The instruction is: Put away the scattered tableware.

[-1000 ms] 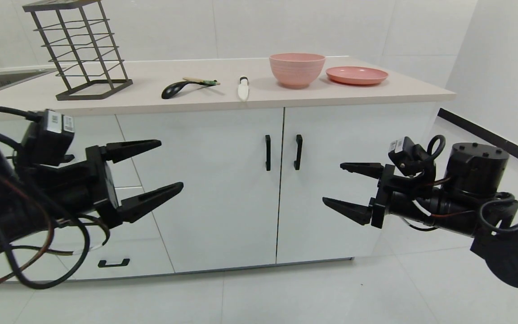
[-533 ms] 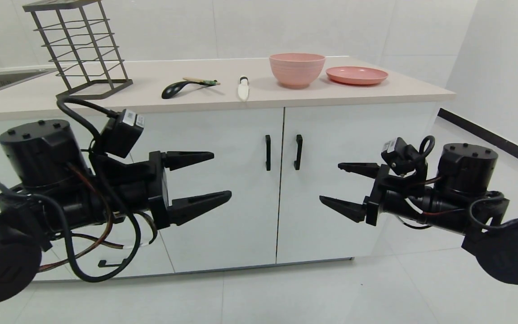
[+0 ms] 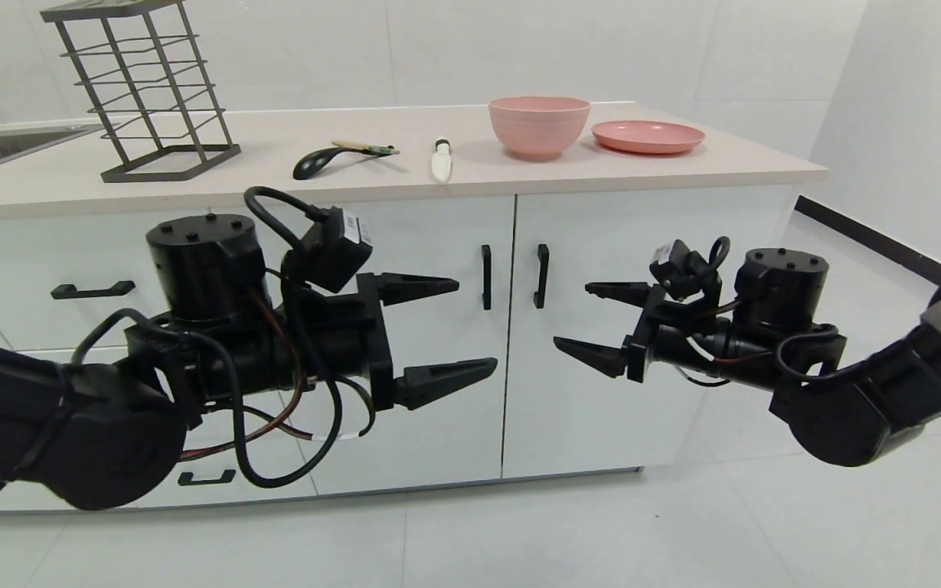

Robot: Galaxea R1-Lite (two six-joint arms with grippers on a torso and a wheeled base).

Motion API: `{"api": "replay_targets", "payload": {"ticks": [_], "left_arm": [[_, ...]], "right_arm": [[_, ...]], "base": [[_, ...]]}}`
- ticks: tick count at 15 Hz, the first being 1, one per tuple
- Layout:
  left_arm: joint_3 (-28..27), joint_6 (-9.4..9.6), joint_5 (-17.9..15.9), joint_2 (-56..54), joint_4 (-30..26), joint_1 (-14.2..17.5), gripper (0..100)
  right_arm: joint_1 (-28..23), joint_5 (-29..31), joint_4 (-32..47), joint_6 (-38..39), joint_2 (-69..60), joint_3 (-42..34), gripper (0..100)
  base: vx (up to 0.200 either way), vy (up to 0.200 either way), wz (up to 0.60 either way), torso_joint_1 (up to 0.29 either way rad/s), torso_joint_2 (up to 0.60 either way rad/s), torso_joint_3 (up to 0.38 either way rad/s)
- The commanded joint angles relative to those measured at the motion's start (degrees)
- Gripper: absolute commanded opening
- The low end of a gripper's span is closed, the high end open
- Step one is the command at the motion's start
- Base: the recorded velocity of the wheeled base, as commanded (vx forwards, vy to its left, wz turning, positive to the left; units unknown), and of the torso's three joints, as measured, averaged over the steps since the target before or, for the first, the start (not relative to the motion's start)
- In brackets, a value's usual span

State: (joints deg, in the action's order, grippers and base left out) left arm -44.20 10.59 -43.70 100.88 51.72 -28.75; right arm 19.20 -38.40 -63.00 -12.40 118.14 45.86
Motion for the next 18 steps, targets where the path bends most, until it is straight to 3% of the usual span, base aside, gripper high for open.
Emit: {"api": "replay_targets", "payload": {"ticks": [1,3,7,11,18], "left_arm": [[-4.7,0.57,2.6,3.2,-3.0,-1.0,100],[-8.1,1.10,3.2,6.1,-3.6,-1.6,100],[-8.7,1.54,3.4,10.1,-2.9,-4.1,100],[-9.7,1.54,3.4,11.5,-2.9,-4.1,100],[-10.6,0.92,3.4,12.0,-2.7,-4.2,100]], "right_arm": [[-0.4,-0.1,0.0,-0.1,5.5,4.8,100],[-0.6,-0.3,0.0,-0.3,8.5,7.8,100],[-1.3,-3.8,0.2,-0.1,13.4,14.1,100],[-2.6,-4.8,1.0,0.2,18.2,22.1,100],[-3.0,-9.9,1.3,0.4,23.2,29.2,100]], "base": [[0.000,0.000,0.00,0.000,0.00,0.000],[0.000,0.000,0.00,0.000,0.00,0.000],[0.000,0.000,0.00,0.000,0.00,0.000],[0.000,0.000,0.00,0.000,0.00,0.000],[0.000,0.000,0.00,0.000,0.00,0.000]]}}
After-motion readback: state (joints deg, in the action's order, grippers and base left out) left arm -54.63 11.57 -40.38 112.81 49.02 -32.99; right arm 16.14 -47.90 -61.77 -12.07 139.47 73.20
